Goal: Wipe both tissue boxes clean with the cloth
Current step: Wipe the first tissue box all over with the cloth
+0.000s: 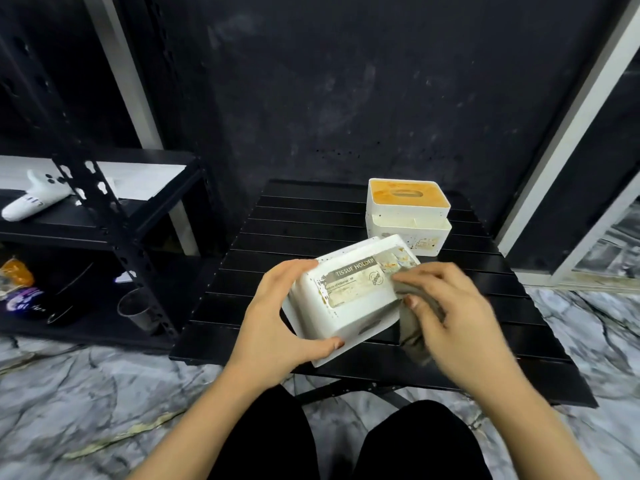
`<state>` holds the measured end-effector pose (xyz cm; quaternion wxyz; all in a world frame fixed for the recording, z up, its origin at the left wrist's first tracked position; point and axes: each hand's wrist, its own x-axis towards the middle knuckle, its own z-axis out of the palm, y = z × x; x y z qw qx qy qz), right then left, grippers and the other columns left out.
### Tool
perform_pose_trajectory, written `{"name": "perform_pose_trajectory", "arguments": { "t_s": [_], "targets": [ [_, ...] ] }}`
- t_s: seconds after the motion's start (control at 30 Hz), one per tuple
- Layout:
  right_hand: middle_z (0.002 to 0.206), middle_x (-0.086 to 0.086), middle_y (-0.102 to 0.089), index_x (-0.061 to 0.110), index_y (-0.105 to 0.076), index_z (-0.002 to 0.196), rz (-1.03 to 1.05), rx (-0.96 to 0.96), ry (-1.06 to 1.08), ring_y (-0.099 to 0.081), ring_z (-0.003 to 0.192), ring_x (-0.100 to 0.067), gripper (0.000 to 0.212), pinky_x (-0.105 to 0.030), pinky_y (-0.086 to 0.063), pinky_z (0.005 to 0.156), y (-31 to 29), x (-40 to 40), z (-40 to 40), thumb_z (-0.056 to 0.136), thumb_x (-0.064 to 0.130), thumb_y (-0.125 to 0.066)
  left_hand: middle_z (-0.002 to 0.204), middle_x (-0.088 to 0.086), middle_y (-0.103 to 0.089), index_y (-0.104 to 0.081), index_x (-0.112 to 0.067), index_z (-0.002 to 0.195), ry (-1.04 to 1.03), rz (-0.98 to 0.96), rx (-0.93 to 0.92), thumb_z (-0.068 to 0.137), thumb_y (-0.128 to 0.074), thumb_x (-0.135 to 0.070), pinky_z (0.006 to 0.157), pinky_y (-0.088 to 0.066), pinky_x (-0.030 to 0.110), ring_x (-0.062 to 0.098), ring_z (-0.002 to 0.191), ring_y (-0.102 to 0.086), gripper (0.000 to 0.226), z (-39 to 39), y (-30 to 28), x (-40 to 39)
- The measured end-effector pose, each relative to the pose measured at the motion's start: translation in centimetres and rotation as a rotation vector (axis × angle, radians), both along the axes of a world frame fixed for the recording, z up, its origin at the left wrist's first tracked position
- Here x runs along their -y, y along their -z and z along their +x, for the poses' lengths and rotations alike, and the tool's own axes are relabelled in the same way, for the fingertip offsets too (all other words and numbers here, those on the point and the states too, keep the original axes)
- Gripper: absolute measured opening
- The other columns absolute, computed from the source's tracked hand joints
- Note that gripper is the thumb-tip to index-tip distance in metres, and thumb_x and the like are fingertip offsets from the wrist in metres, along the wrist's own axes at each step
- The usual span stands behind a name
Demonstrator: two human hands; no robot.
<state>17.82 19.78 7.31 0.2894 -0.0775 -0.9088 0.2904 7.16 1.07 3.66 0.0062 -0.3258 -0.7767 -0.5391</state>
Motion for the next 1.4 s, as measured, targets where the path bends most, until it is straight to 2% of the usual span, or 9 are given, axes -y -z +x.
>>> {"name": "perform_pose_trajectory", "arguments": {
  "t_s": [0.17, 0.3, 0.43, 0.6, 0.77, 0.9, 1.0, 1.2, 1.4],
  "targets": [
    [0.108, 0.014, -0.051, 0.025, -0.064, 0.104, 0.086, -0.05, -0.156, -0.045, 0.096, -0.008, 0.027, -0.014, -0.035, 0.086, 1.0, 5.2, 0.6, 0.082, 0.017, -0.051, 0.133, -0.015, -0.043, -0.047, -0.049, 0.12, -0.004, 0.028, -0.021, 0.046, -0.082, -0.035, 0.107, -0.037, 0.03, 0.013, 0.129, -0.043, 0.083, 0.4, 0.0, -0.1],
    [0.106, 0.013, -0.054, 0.026, -0.066, 0.105, -0.04, -0.051, -0.061, -0.051, 0.103, -0.012, 0.033, -0.017, -0.038, 0.093, 1.0, 1.4, 1.1, 0.083, 0.004, -0.055, 0.135, -0.02, -0.037, -0.043, -0.057, 0.118, 0.019, -0.028, -0.02, 0.044, -0.082, -0.041, 0.107, -0.035, 0.028, 0.008, 0.131, -0.038, 0.085, 0.7, -0.2, 0.2],
    [0.106, 0.013, -0.054, 0.029, -0.064, 0.105, -0.132, 0.016, 0.066, -0.052, 0.106, -0.013, 0.037, -0.007, -0.036, 0.089, 0.3, -1.0, 1.4, 0.084, -0.001, -0.058, 0.134, -0.029, -0.033, -0.04, -0.064, 0.116, 0.009, -0.061, -0.038, 0.042, -0.08, -0.047, 0.101, -0.029, 0.013, -0.001, 0.13, -0.034, 0.086, 1.2, -0.2, 0.1],
    [0.107, 0.01, -0.054, 0.026, -0.066, 0.104, 0.071, -0.019, -0.001, -0.053, 0.093, -0.023, 0.031, -0.017, -0.037, 0.083, 1.1, 1.9, 1.4, 0.082, 0.006, -0.057, 0.131, -0.031, -0.033, -0.042, -0.064, 0.114, 0.005, -0.031, -0.022, 0.039, -0.08, -0.046, 0.097, -0.026, 0.001, -0.004, 0.128, -0.035, 0.086, 1.6, -0.1, -0.2],
    [0.108, 0.023, -0.046, 0.036, -0.058, 0.105, 0.124, -0.01, -0.099, -0.049, 0.092, -0.013, 0.029, -0.01, -0.035, 0.082, 0.8, 4.3, 1.7, 0.081, 0.032, -0.043, 0.135, -0.026, -0.036, -0.045, -0.059, 0.116, -0.005, 0.035, -0.045, 0.043, -0.082, -0.039, 0.101, -0.031, 0.008, -0.003, 0.129, -0.036, 0.084, 2.0, 0.2, -0.3],
    [0.108, 0.024, -0.052, 0.037, -0.058, 0.105, 0.064, -0.002, -0.137, -0.051, 0.097, -0.011, 0.03, -0.009, -0.035, 0.086, 0.1, 4.5, 1.4, 0.078, 0.033, -0.045, 0.139, -0.016, -0.042, -0.048, -0.053, 0.117, -0.088, 0.144, 0.021, 0.042, -0.083, -0.034, 0.11, -0.033, 0.033, 0.003, 0.133, -0.037, 0.085, 2.5, 0.8, -0.7],
    [0.105, 0.022, -0.058, 0.035, -0.062, 0.104, -0.006, -0.004, -0.195, -0.054, 0.102, -0.011, 0.026, -0.014, -0.038, 0.087, -0.2, 4.1, 1.7, 0.079, 0.029, -0.055, 0.139, -0.017, -0.044, -0.049, -0.052, 0.114, -0.119, 0.157, 0.03, 0.041, -0.084, -0.035, 0.11, -0.034, 0.039, 0.007, 0.133, -0.039, 0.083, 2.8, 0.7, -0.7],
    [0.102, 0.021, -0.058, 0.035, -0.065, 0.1, -0.047, -0.054, -0.213, -0.057, 0.1, -0.011, 0.027, -0.02, -0.043, 0.085, -1.7, 3.6, 1.9, 0.077, 0.021, -0.061, 0.139, -0.026, -0.038, -0.045, -0.06, 0.116, -0.071, 0.015, -0.063, 0.043, -0.078, -0.048, 0.099, -0.027, 0.004, 0.0, 0.133, -0.033, 0.081, 2.6, -2.1, -0.3],
    [0.1, 0.02, -0.057, 0.034, -0.067, 0.099, -0.057, -0.054, -0.207, -0.057, 0.098, -0.013, 0.029, -0.028, -0.047, 0.084, -2.8, 3.0, 0.9, 0.077, 0.019, -0.058, 0.138, -0.029, -0.036, -0.045, -0.059, 0.12, -0.007, -0.053, -0.116, 0.042, -0.076, -0.048, 0.095, -0.022, -0.002, 0.003, 0.133, -0.031, 0.084, 2.4, -3.3, -0.5]
  ]
}}
